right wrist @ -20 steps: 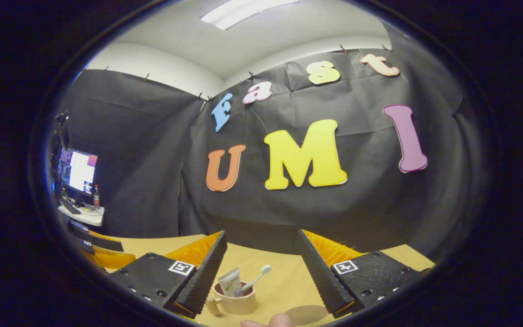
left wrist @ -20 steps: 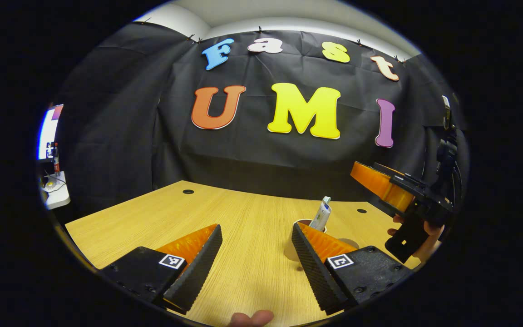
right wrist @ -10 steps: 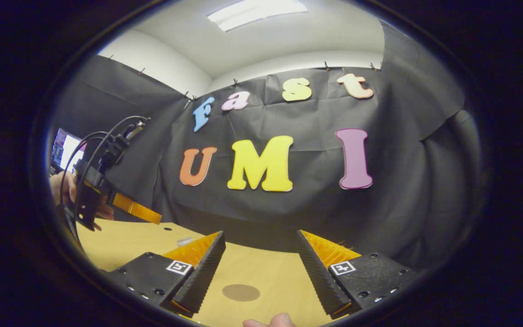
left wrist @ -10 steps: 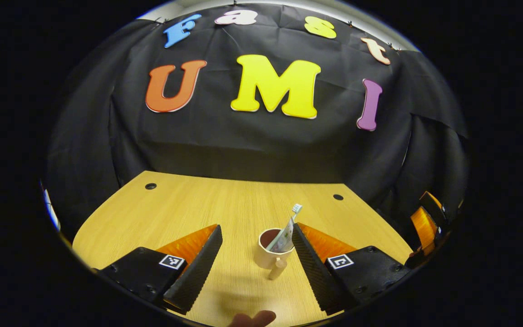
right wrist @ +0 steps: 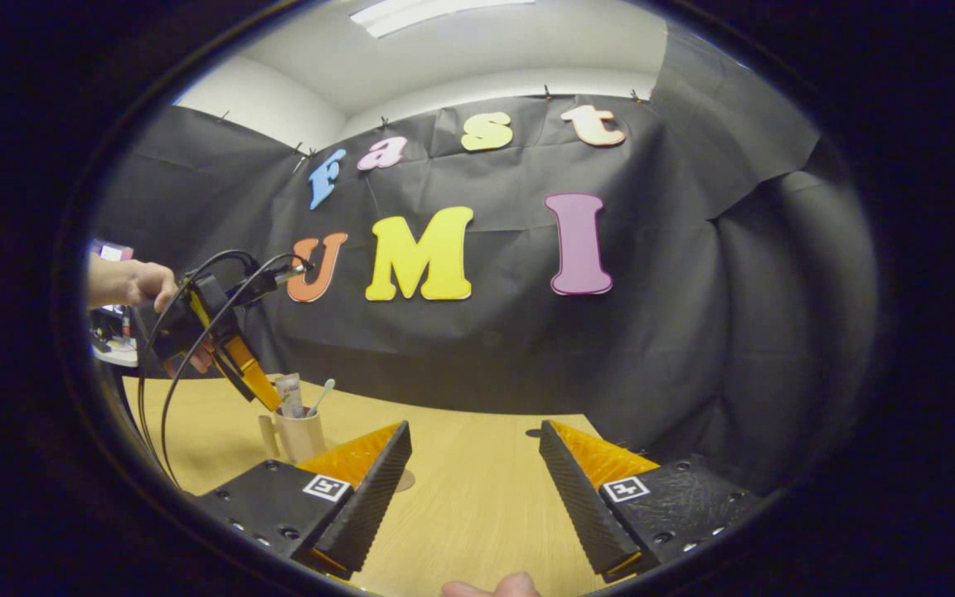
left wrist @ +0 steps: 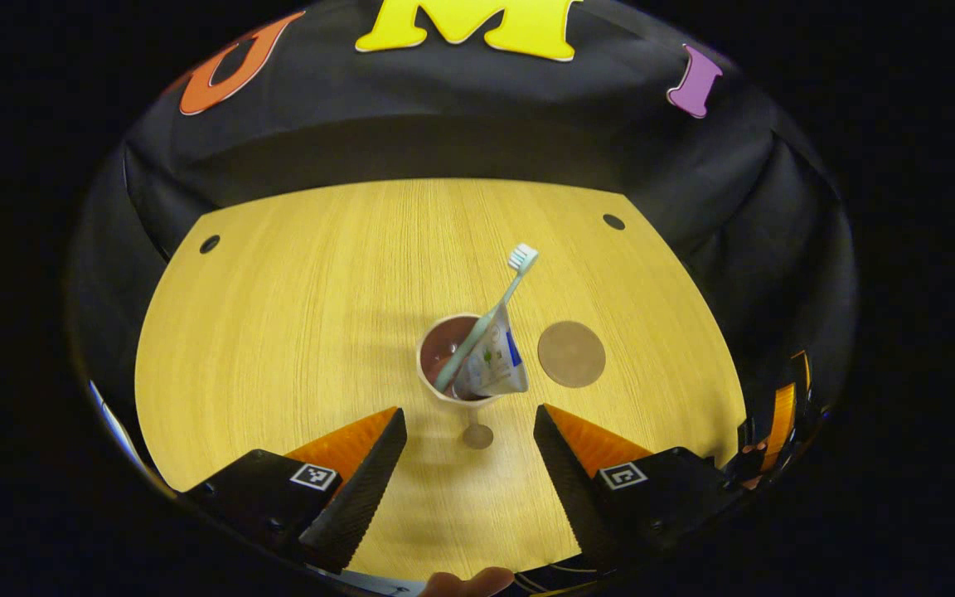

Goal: Put the toothbrush and toothpaste on the desktop into the cup, then pick up the cup and place it on the coaster on the desktop.

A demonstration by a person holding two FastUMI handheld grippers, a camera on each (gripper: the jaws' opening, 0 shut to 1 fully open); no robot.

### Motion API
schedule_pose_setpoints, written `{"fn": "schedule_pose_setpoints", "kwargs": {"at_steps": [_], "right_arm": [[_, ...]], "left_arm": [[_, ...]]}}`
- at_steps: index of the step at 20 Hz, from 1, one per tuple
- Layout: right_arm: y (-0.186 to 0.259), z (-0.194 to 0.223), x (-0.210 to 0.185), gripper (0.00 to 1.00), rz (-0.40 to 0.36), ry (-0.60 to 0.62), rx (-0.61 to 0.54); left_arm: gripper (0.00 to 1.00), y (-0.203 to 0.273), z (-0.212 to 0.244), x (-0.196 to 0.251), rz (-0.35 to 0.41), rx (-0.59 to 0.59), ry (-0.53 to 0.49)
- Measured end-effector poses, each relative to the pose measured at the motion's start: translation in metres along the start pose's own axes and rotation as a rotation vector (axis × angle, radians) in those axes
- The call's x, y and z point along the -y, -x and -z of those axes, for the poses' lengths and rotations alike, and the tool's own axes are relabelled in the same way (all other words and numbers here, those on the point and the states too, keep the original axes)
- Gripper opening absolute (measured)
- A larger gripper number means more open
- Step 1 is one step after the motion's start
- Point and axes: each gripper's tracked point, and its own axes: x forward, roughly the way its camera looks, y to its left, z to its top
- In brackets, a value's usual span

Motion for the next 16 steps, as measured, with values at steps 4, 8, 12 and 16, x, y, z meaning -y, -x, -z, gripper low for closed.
{"fn": "schedule_pose_setpoints", "kwargs": {"at_steps": [4, 8, 12, 16], "right_arm": [[0.011, 0.004, -0.004, 0.94, -0.013, -0.021, 0.001], [0.02, 0.016, 0.011, 0.96, 0.017, -0.005, -0.029], [0.029, 0.019, 0.023, 0.94, 0.047, -0.025, -0.028], [0.037, 0.023, 0.015, 0.95, 0.016, -0.108, -0.041]], "left_arm": [[0.99, -0.03, 0.012, -0.004, 0.007, -0.139, 0.075], [1.0, -0.044, 0.019, -0.004, 0.007, -0.242, 0.122], [1.0, -0.039, 0.016, -0.01, -0.028, -0.299, 0.114], [0.79, -0.031, 0.0, -0.016, -0.067, -0.323, 0.11]]}}
